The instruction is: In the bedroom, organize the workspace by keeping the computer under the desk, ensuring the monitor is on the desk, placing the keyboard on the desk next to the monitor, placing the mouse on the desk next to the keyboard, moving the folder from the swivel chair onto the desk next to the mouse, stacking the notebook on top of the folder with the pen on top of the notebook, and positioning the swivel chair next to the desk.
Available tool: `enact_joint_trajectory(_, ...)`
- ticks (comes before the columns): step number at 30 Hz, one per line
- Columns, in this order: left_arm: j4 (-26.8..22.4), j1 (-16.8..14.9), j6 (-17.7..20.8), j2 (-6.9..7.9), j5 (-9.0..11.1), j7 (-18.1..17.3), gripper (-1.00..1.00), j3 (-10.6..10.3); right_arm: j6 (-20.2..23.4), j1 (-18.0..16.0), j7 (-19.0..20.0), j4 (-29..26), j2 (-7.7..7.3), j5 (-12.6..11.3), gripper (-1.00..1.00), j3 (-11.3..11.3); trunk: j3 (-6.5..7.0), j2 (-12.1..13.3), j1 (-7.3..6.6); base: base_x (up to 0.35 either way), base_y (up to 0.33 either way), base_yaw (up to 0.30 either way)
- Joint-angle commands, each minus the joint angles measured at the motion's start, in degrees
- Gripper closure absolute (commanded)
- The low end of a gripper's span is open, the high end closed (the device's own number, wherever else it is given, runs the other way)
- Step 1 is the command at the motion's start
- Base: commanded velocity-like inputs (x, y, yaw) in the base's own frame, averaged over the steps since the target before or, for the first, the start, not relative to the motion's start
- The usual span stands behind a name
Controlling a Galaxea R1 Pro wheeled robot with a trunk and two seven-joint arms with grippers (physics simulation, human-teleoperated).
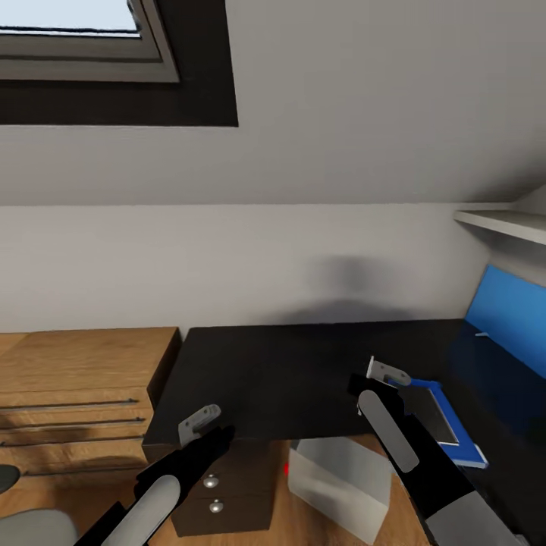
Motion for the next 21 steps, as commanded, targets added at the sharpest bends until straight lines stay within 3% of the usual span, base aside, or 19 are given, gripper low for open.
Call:
enact_joint_trajectory(1,-0.14,-0.07,0.20,0.04,0.16,0.32,-1.00,-0.05,0.26,-0.08,-0.20,-0.06,-0.41,-0.42,1.00,0.14,-0.11,-0.10,0.02,0.000,0.000,-0.273)
enact_joint_trajectory(4,-0.19,-0.07,0.20,0.04,0.19,0.31,-1.00,-0.05,0.26,-0.08,0.33,-0.04,-1.19,-0.53,1.00,0.18,-0.11,-0.10,0.02,0.000,0.000,-0.279)
enact_joint_trajectory(10,-0.26,-0.07,0.45,0.04,0.41,0.30,-1.00,-0.10,0.02,-0.12,13.38,4.49,-5.99,0.31,1.00,-0.08,-0.11,-0.10,0.02,0.000,0.000,-0.129)
enact_joint_trajectory(16,-0.27,-0.07,0.45,0.04,0.58,0.30,-1.00,-0.29,-0.17,-0.38,16.57,9.36,-8.90,1.46,1.00,-0.46,-0.11,-0.10,0.02,0.000,0.000,-0.010)
enact_joint_trajectory(21,-0.27,-0.07,0.45,0.04,0.59,0.30,-1.00,-0.31,-0.20,-1.29,19.02,15.07,-9.65,1.68,1.00,-0.90,-0.11,-0.10,0.02,0.000,0.000,-0.001)
